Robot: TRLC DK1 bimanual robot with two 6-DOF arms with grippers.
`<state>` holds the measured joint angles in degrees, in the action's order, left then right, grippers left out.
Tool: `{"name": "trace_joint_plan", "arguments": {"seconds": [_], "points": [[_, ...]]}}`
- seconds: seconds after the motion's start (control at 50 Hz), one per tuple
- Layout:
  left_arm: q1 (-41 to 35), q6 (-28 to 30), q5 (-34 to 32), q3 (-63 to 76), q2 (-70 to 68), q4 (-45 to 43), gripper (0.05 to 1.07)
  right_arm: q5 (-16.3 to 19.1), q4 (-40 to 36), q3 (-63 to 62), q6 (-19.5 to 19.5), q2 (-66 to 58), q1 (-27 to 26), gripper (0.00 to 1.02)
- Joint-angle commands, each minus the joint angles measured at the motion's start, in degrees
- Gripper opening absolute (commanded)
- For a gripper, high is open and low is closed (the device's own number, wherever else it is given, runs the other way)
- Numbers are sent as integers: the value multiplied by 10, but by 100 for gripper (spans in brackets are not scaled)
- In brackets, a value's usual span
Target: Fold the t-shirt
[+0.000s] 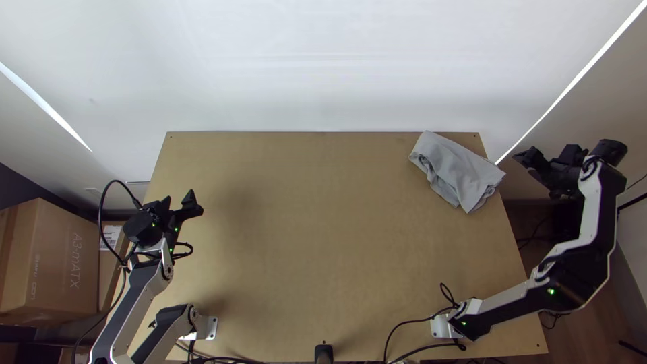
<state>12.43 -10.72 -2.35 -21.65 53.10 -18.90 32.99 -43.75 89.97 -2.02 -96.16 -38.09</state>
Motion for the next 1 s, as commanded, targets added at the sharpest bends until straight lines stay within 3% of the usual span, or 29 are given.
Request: {"name": "trace_joint_plan", "arguments": {"seconds": [0.0,0.14,0.2,0.32,0.44,0.72,0.9,0.98], "points": [[-4,-4,-5,-9,-31,-16,103,-6,9,-23,21,75,5,99],[-5,6,-5,-16,-94,-16,102,-27,27,-40,19,164,14,99],[-6,11,-5,-17,-119,-16,103,-61,65,-67,11,210,21,99],[-6,13,-4,-16,-157,-16,102,-87,147,-130,9,312,30,99],[-6,17,-1,-3,-194,-16,103,-98,203,-188,-16,402,37,99],[-19,29,3,57,-310,-42,102,-111,238,-306,-39,538,31,99],[-18,44,3,91,-384,-44,102,-115,434,-469,-62,704,28,99],[-18,46,3,109,-420,-45,102,-119,473,-521,-66,758,28,99]]}}
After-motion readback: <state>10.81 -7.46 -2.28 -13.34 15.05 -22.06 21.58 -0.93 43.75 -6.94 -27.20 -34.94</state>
